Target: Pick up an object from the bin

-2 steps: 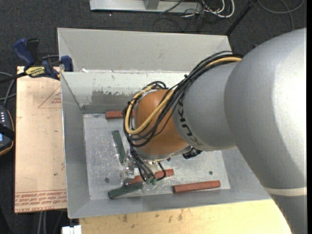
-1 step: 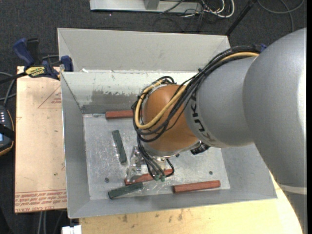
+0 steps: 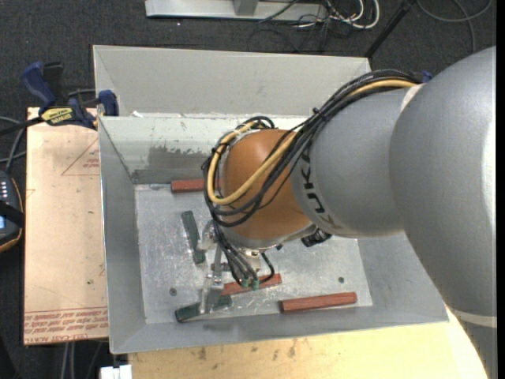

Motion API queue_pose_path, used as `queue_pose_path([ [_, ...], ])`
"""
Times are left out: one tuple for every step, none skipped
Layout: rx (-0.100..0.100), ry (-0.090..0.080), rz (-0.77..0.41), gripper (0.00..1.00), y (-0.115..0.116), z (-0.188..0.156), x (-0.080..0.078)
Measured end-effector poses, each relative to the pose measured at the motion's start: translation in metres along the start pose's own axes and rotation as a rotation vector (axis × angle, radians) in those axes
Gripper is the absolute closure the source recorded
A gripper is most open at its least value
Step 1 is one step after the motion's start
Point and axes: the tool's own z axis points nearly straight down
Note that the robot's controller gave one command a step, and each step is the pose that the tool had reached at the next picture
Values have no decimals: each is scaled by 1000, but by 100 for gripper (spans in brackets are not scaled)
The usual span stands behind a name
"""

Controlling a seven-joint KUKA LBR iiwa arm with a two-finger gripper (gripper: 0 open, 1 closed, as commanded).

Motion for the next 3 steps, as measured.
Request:
queue_pose_path([
  [0, 0, 1, 0, -1, 0, 0],
  [-2, -13, -30, 100, -91, 59, -18],
  [-2, -13, -30, 100, -91, 59, -18],
])
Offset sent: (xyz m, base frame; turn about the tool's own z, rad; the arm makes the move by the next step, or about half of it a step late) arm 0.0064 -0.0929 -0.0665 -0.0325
